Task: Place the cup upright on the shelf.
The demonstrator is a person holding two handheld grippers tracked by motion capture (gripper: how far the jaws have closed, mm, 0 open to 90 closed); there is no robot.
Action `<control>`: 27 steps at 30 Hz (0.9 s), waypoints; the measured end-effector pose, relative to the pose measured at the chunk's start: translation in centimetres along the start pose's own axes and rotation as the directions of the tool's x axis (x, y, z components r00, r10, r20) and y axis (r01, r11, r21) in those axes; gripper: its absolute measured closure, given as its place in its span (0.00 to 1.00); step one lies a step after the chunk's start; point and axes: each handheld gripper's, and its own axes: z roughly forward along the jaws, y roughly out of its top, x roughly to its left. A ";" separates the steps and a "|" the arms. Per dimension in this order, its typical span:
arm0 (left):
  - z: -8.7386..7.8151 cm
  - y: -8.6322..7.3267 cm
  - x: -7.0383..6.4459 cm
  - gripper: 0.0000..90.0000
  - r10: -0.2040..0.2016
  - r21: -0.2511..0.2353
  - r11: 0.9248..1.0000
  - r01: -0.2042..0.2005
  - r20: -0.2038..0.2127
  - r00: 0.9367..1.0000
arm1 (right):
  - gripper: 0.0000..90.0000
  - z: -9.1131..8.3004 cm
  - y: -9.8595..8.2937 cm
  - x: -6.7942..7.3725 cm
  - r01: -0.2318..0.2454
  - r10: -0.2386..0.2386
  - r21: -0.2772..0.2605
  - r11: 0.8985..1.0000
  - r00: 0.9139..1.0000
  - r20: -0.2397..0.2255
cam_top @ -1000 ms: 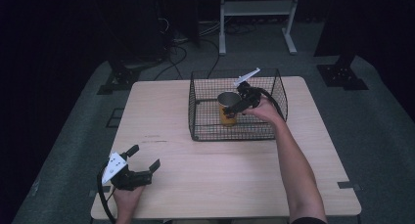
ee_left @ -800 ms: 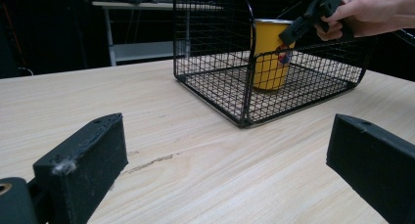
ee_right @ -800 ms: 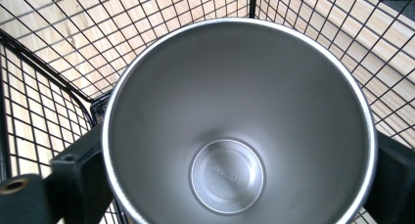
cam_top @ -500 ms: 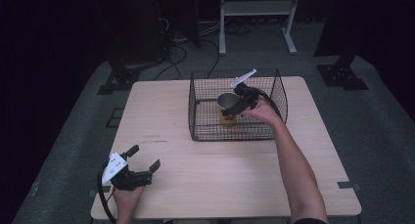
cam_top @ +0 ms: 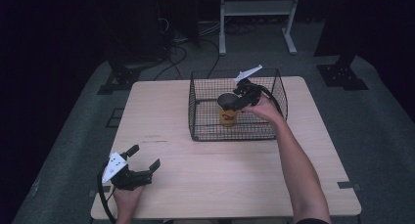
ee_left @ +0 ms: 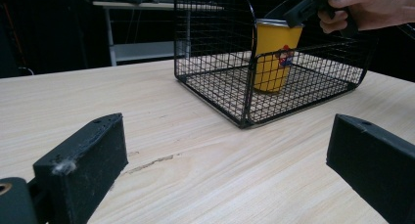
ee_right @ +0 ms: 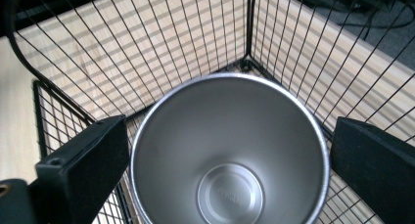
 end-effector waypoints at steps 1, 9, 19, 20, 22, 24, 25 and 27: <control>0.0 0.0 0.0 0.01 0.000 0.000 1.000 0.000 0.000 1.000 | 0.01 -0.1 0.1 0.0 -0.003 0.003 -0.007 1.000 1.000 0.002; 0.0 0.0 0.0 0.01 0.000 0.001 1.000 0.000 -0.003 1.000 | 0.01 -1.8 0.4 0.0 -0.027 0.026 -0.079 0.997 1.000 -0.008; -0.1 0.0 -0.1 0.01 0.006 0.005 1.000 -0.006 -0.001 1.000 | 0.01 -3.9 0.0 1.2 -0.034 0.030 -0.121 0.992 0.999 -0.034; -0.1 0.0 -0.1 0.01 0.006 0.005 1.000 -0.006 -0.001 1.000 | 0.01 -4.1 -0.1 1.4 -0.028 0.024 -0.118 0.993 0.999 -0.033; 0.0 0.0 -0.2 0.01 0.007 0.005 1.000 -0.007 0.000 1.000 | 0.01 -4.3 -0.4 1.8 -0.027 0.023 -0.116 0.993 0.999 -0.038; -0.1 0.0 -0.2 0.01 0.009 0.006 1.000 -0.009 0.001 1.000 | 0.01 -4.4 -0.6 2.1 -0.021 0.016 -0.109 0.994 0.999 -0.043; -0.1 0.0 -0.2 0.01 0.009 0.006 1.000 -0.009 0.001 1.000 | 0.01 -4.6 -0.7 2.3 -0.017 0.013 -0.105 0.994 0.999 -0.044; 0.0 0.0 -0.2 0.01 0.008 0.006 1.000 -0.008 0.001 1.000 | 0.01 -4.8 -0.8 2.5 -0.013 0.008 -0.106 0.994 0.999 -0.044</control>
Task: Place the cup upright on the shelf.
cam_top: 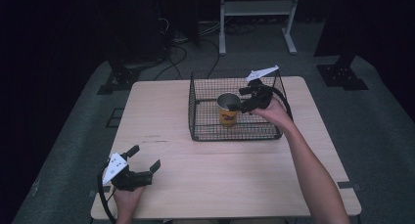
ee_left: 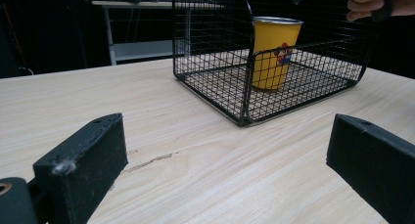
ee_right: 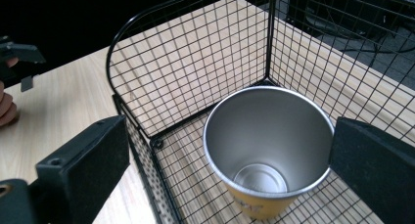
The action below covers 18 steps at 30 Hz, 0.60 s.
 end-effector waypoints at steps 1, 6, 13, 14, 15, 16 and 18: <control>0.0 0.0 0.0 0.01 0.000 -0.001 1.000 0.000 0.000 1.000 | 0.01 -0.5 -0.2 0.3 0.004 -0.004 -0.010 1.000 1.000 -0.005; 0.0 0.0 0.0 0.01 0.001 -0.002 1.000 -0.001 -0.001 1.000 | 0.01 -1.7 -0.6 0.8 0.001 -0.002 -0.024 1.000 1.000 -0.014; 0.0 0.0 0.0 0.01 0.002 -0.001 1.000 -0.002 -0.003 1.000 | 0.01 -2.8 -1.4 1.4 0.001 -0.002 -0.028 1.000 1.000 -0.026; 0.0 0.0 0.0 0.01 0.002 -0.002 1.000 -0.002 -0.003 1.000 | 0.01 -3.1 -1.8 1.6 0.005 -0.006 -0.033 0.999 1.000 -0.026; 0.0 0.0 0.0 0.01 0.002 -0.001 1.000 -0.002 -0.003 1.000 | 0.01 -3.2 -1.9 1.7 0.005 -0.006 -0.033 0.999 1.000 -0.028; 0.0 0.0 0.0 0.01 0.002 -0.001 1.000 -0.002 -0.003 1.000 | 0.01 -3.4 -2.0 1.8 0.004 -0.005 -0.034 0.999 1.000 -0.030; 0.0 0.0 0.0 0.01 0.003 -0.001 1.000 -0.003 -0.004 1.000 | 0.01 -3.7 -2.3 2.1 0.008 -0.009 -0.036 0.999 0.999 -0.034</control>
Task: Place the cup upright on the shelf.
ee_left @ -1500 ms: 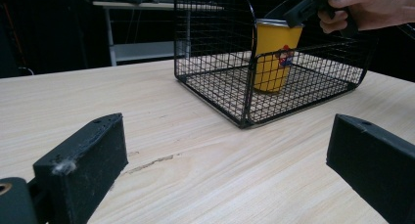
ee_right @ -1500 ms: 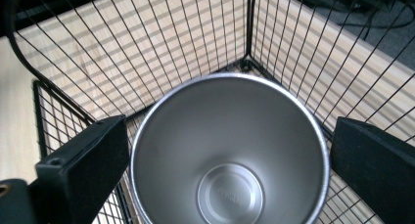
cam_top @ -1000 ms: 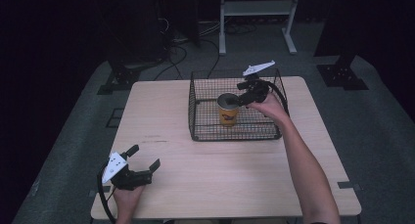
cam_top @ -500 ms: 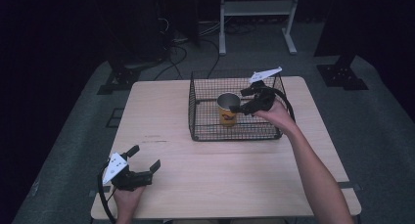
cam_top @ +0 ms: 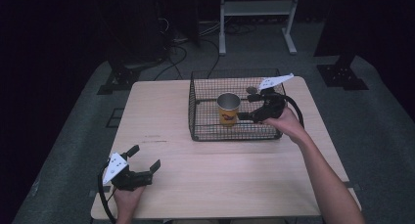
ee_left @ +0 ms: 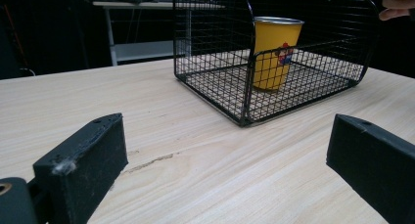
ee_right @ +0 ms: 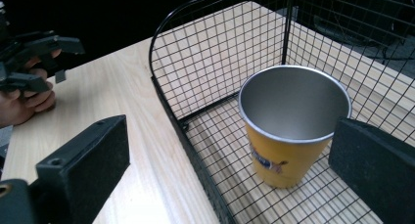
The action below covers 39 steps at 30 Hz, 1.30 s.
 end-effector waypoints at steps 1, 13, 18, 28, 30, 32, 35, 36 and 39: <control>0.0 0.0 0.0 0.01 0.000 0.000 1.000 0.000 0.000 1.000 | 0.01 -0.1 -0.1 0.1 -0.002 0.002 0.001 1.000 1.000 -0.002; 0.0 0.0 0.0 0.01 0.002 0.000 1.000 -0.002 -0.001 1.000 | 0.01 -1.7 -1.5 1.4 0.009 -0.010 -0.011 1.000 1.000 -0.016; 0.0 0.0 0.0 0.01 0.003 0.000 1.000 -0.003 -0.002 1.000 | 0.01 -2.2 -2.4 1.9 0.009 -0.009 -0.016 1.000 1.000 -0.025; 0.0 0.0 0.0 0.01 0.002 0.000 1.000 -0.002 -0.003 1.000 | 0.01 -3.2 -3.4 2.6 0.009 -0.009 -0.023 1.000 0.999 -0.030; 0.0 0.0 0.0 0.01 0.002 0.000 1.000 -0.002 -0.003 1.000 | 0.01 -3.4 -3.7 2.7 0.007 -0.007 -0.023 1.000 0.999 -0.032; 0.0 0.0 0.0 0.01 0.002 0.000 1.000 -0.002 -0.004 1.000 | 0.01 -3.5 -3.8 2.8 0.008 -0.009 -0.023 1.000 0.999 -0.031; 0.0 0.0 0.0 0.01 0.001 0.000 1.000 -0.001 -0.003 1.000 | 0.01 -3.9 -4.5 2.9 0.001 -0.002 -0.022 1.000 1.000 -0.026; 0.0 0.0 0.0 0.01 0.001 0.000 1.000 -0.001 -0.003 1.000 | 0.01 -3.9 -4.5 2.9 0.001 -0.002 -0.022 1.000 1.000 -0.026; 0.0 0.0 0.0 0.01 0.001 -0.001 1.000 -0.001 -0.003 1.000 | 0.01 -4.1 -5.2 2.8 -0.009 0.009 -0.021 1.000 1.000 -0.023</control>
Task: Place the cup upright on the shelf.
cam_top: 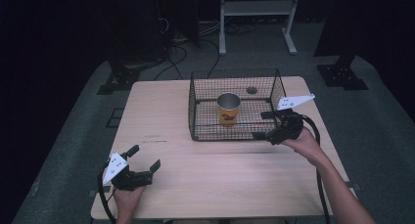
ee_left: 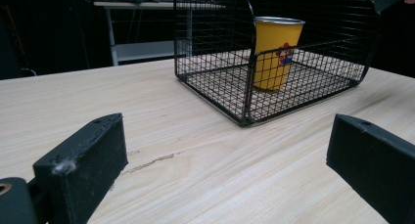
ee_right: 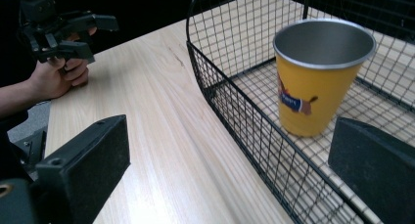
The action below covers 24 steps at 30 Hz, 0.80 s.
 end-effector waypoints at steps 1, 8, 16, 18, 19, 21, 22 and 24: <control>0.0 0.0 0.0 0.01 0.000 0.000 1.000 0.000 0.000 1.000 | 0.01 -0.2 -0.5 -0.1 -0.009 0.009 0.001 1.000 1.000 0.002; 0.0 0.0 0.0 0.01 0.002 0.000 1.000 -0.002 -0.001 1.000 | 0.01 -0.8 -1.9 0.0 -0.028 0.028 -0.008 1.000 1.000 0.007; 0.0 0.0 0.0 0.01 0.002 0.003 1.000 -0.002 -0.003 1.000 | 0.01 -1.5 -3.3 0.0 -0.052 0.052 -0.020 0.998 0.999 0.010; 0.0 0.0 0.0 0.01 0.002 0.004 1.000 -0.002 -0.003 1.000 | 0.01 -1.7 -3.9 0.0 -0.063 0.063 -0.020 0.998 0.998 0.009; 0.0 0.0 0.0 0.01 0.002 0.004 1.000 -0.002 -0.003 1.000 | 0.01 -1.7 -3.9 0.0 -0.063 0.063 -0.020 0.998 0.998 0.009; 0.0 0.0 0.0 0.01 0.002 0.003 1.000 -0.002 -0.003 1.000 | 0.02 -2.0 -4.5 0.0 -0.071 0.071 -0.023 0.997 0.997 0.012; 0.0 0.0 0.0 0.01 0.002 0.003 1.000 -0.002 -0.003 1.000 | 0.02 -2.0 -4.5 0.0 -0.071 0.071 -0.023 0.997 0.997 0.012; 0.0 0.0 0.0 0.01 0.003 0.003 1.000 -0.003 -0.004 1.000 | 0.01 -2.2 -4.8 0.0 -0.075 0.075 -0.025 0.997 0.997 0.016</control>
